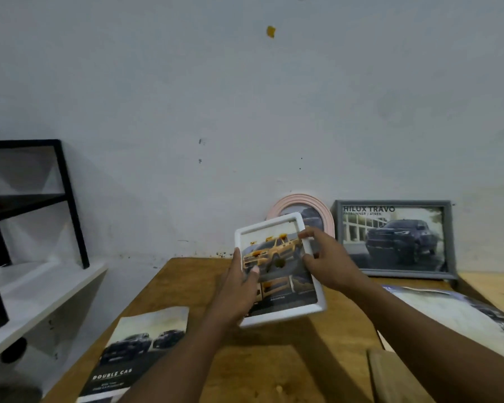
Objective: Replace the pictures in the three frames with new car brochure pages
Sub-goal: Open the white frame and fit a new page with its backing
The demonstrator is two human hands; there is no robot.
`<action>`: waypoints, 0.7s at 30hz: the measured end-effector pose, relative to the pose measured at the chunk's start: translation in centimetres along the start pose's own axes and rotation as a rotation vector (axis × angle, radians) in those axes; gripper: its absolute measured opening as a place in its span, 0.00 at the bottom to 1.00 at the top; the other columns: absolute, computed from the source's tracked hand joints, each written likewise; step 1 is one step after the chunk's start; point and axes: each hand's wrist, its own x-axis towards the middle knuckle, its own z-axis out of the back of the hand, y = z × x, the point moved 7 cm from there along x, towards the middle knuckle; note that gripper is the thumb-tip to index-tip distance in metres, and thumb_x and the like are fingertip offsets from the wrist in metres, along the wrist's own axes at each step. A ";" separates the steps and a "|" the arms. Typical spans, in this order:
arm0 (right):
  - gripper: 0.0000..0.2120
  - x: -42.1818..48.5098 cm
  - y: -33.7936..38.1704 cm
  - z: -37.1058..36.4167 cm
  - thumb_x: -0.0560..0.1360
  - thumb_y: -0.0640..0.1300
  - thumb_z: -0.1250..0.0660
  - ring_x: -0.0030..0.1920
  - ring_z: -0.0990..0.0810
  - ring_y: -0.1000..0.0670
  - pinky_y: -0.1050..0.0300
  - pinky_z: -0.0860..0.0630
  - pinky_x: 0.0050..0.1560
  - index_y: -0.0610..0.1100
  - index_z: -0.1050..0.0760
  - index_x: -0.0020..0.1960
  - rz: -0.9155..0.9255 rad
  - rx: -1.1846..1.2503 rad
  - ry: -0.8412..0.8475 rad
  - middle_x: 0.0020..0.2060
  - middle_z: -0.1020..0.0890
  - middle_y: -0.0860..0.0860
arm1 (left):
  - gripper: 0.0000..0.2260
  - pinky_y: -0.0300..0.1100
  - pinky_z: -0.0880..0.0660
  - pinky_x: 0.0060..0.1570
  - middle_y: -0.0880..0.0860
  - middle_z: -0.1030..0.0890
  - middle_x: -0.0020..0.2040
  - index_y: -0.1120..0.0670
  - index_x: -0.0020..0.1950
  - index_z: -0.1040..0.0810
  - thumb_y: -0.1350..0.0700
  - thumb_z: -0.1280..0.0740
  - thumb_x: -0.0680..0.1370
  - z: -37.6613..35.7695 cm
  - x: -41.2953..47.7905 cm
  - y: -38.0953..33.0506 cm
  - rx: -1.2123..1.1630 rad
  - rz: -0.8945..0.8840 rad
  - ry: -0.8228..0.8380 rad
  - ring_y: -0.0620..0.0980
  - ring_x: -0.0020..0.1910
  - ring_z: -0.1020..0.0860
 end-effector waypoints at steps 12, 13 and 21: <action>0.14 -3.7 -2.7 6.5 0.75 0.38 0.30 0.50 0.18 0.48 0.62 0.19 0.39 0.43 0.21 0.60 -0.243 -0.233 0.062 0.58 0.20 0.44 | 0.19 0.33 0.27 0.34 0.48 0.21 0.53 0.51 0.72 0.27 0.43 0.45 0.86 -9.2 -5.7 0.1 0.061 0.217 0.397 0.44 0.46 0.23; 0.14 -3.6 -2.1 6.7 0.75 0.38 0.30 0.49 0.18 0.48 0.61 0.19 0.39 0.44 0.21 0.61 -0.241 -0.291 0.065 0.58 0.20 0.44 | 0.19 0.36 0.25 0.38 0.49 0.20 0.53 0.52 0.69 0.25 0.43 0.45 0.86 -9.4 -5.7 -0.4 0.080 0.195 0.396 0.44 0.48 0.22; 0.13 -3.5 1.1 3.3 0.79 0.45 0.34 0.40 0.15 0.44 0.54 0.18 0.32 0.46 0.29 0.62 -0.267 -0.195 0.179 0.50 0.20 0.45 | 0.33 0.60 0.31 0.71 0.53 0.28 0.75 0.41 0.77 0.34 0.25 0.50 0.77 -7.9 -2.5 -4.6 -0.008 -0.025 0.198 0.57 0.71 0.28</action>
